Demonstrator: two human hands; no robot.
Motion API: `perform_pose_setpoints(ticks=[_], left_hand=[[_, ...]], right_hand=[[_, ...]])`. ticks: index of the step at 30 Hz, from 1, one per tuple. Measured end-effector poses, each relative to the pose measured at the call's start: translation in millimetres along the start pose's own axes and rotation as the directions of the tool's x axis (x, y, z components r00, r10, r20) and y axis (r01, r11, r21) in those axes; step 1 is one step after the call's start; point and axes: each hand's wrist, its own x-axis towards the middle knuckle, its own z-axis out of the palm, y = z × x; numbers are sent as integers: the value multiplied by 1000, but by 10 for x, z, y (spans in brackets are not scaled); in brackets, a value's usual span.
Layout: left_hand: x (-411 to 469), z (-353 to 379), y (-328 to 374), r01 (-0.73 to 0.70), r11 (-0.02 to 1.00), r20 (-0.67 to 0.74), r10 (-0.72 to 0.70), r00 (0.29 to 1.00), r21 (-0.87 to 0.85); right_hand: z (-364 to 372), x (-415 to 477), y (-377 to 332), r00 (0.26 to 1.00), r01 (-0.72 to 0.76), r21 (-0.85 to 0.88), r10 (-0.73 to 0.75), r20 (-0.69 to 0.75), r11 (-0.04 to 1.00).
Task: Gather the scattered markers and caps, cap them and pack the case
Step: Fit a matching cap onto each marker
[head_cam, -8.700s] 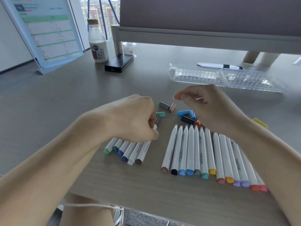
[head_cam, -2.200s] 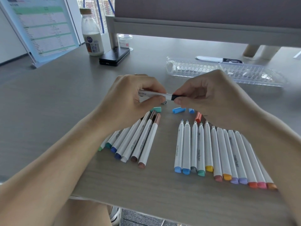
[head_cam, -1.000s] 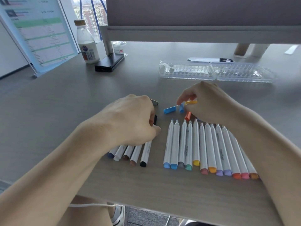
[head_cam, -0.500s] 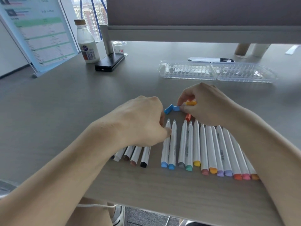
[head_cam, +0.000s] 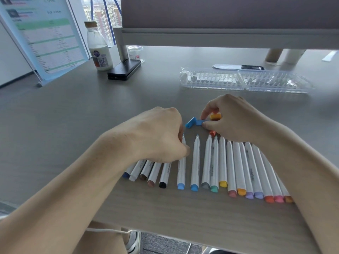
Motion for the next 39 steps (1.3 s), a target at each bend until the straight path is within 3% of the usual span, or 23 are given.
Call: perform_pose_setpoints(ticks=[8, 14, 20, 23, 30, 39], left_hand=[[17, 52, 2, 21, 999, -32, -22, 999, -42], [15, -90, -112, -29, 965, -93, 4, 996, -260], [100, -133, -265, -159, 755, -149, 82, 985, -636], [146, -126, -315, -227, 666, -230, 85, 969, -711], [244, 9, -410, -330, 747, -360, 130, 924, -577], [150, 152, -479, -431, 804, -521, 182, 834, -409]], right_hand=[[-28, -21, -24, 999, -2, 55, 4, -38, 999], [-58, -15, -53, 998, 26, 67, -22, -61, 997], [-109, 19, -29, 996, 61, 303, -37, -83, 951], [-257, -20, 1, 995, 74, 346, -44, -92, 935], [-253, -303, 211, 995, 77, 449, -99, 27, 890], [-149, -323, 214, 989, 119, 311, -84, -124, 943]])
